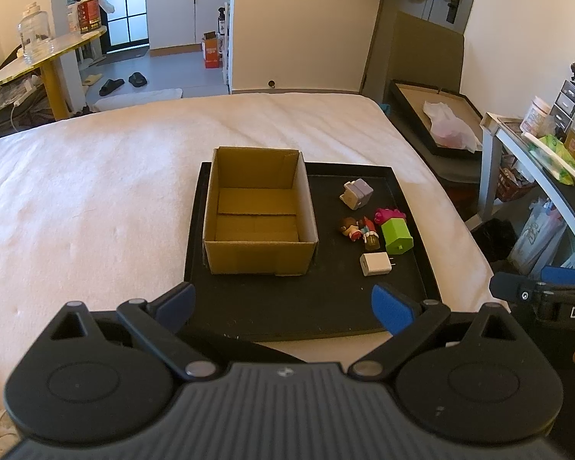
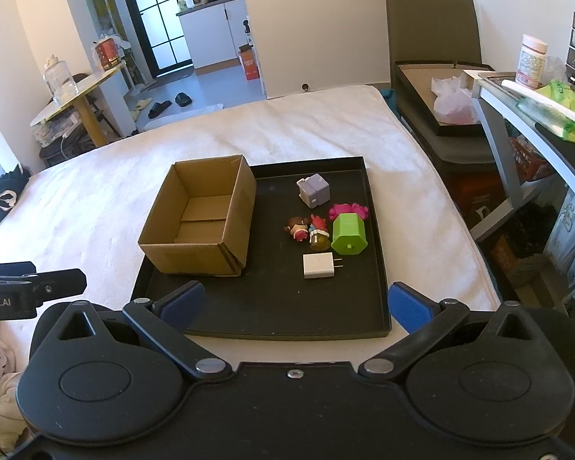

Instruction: Organize rigid objects

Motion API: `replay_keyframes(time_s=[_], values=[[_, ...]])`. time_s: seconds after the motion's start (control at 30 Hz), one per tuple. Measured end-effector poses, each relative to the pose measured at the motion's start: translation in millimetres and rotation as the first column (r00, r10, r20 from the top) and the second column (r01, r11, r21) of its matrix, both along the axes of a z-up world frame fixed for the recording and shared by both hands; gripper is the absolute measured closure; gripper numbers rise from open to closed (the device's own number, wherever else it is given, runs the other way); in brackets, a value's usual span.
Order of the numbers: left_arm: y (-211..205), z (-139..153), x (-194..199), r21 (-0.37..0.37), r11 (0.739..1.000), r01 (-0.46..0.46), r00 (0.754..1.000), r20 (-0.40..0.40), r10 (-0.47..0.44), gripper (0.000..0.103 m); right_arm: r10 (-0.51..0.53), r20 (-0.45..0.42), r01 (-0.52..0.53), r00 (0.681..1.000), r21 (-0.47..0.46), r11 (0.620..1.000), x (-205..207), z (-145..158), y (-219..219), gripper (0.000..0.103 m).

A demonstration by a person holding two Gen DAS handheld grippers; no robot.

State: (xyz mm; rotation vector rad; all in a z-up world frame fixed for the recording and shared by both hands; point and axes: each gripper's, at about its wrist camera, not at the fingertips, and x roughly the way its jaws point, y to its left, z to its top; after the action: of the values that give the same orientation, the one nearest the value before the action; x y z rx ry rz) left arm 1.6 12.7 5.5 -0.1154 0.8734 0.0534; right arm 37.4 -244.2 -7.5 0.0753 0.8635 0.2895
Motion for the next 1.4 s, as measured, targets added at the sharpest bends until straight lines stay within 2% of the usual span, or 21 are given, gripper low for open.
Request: replay_keyframes(time_s=[0.5,0.7,1.03,1.1,1.4], values=[[18.1,-22.2,25.2,0.018,0.998,-0.068,0.998,0.007,0.068,0.005,0.018,0.004,-0.018,1.000,0.005,1.000,25.3,-16.7,6.6,0.000],[34.9,-43.9,45.8,0.021,0.992,-0.128,0.991,-0.026,0.128,0.007,0.005,-0.039,-0.004,0.999,0.028,1.000,49.9,-46.1,6.4,0.004],[54.2,-67.7,81.7,0.050,0.978,-0.203,0.978,-0.037,0.205,0.010,-0.005,-0.101,0.009,0.995,0.034,0.999,96.0,-88.6,3.5,0.005],[56.8,-72.4,88.3,0.052,0.975,-0.216,0.975,-0.040,0.218,0.012,-0.003,-0.118,0.008,0.993,0.038,0.999,106.1,-97.9,3.8,0.011],[69.0,-98.9,122.6,0.053,0.962,-0.268,0.959,-0.077,0.272,0.027,0.013,-0.197,-0.007,0.980,0.028,1.000,145.9,-139.4,15.9,0.012]])
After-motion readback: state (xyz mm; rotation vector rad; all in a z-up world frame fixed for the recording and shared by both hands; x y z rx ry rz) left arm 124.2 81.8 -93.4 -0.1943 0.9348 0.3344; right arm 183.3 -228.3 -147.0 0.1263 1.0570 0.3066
